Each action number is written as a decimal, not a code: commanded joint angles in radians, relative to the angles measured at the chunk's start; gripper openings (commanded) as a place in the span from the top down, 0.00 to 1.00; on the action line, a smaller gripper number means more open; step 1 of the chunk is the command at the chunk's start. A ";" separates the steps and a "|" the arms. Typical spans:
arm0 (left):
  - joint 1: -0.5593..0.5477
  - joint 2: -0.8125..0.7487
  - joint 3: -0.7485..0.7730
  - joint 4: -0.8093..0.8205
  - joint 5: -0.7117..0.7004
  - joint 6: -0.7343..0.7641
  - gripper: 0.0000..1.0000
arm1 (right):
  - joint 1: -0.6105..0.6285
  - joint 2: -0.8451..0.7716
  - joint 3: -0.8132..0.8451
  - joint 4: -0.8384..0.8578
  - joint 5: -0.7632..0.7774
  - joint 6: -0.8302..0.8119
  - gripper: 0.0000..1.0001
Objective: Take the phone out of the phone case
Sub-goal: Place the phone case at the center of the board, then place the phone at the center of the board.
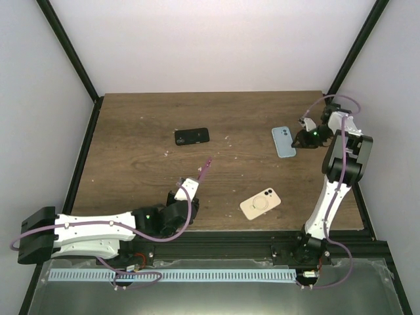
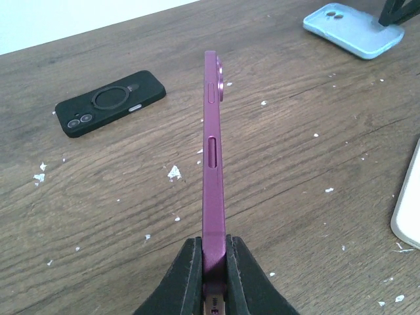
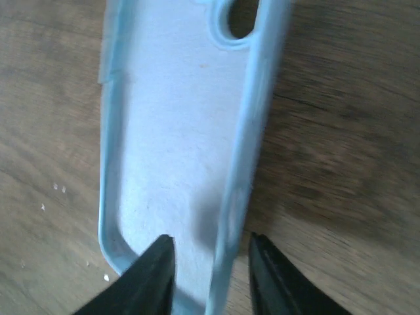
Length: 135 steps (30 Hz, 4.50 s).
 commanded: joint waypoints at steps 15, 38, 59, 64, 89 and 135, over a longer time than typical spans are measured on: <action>-0.010 0.092 0.054 0.022 -0.128 0.048 1.00 | 0.055 -0.732 -0.487 0.364 -0.342 0.463 0.45; -0.003 0.277 0.211 0.514 -0.504 0.844 1.00 | 0.592 -0.827 -0.512 0.607 -0.466 0.839 0.46; 0.012 0.464 0.339 0.722 -0.523 1.223 1.00 | 0.726 -0.669 -0.341 0.654 -0.431 1.003 0.57; 0.020 0.510 0.351 0.784 -0.532 1.308 1.00 | 0.727 -0.653 -0.332 0.650 -0.419 1.026 0.86; 0.133 0.189 0.246 -0.186 0.159 0.142 0.18 | 0.362 -0.541 -0.242 0.404 -0.361 0.369 0.99; 0.155 0.134 0.145 -0.158 0.389 0.082 0.18 | 0.399 0.153 0.169 0.051 -0.345 0.358 0.67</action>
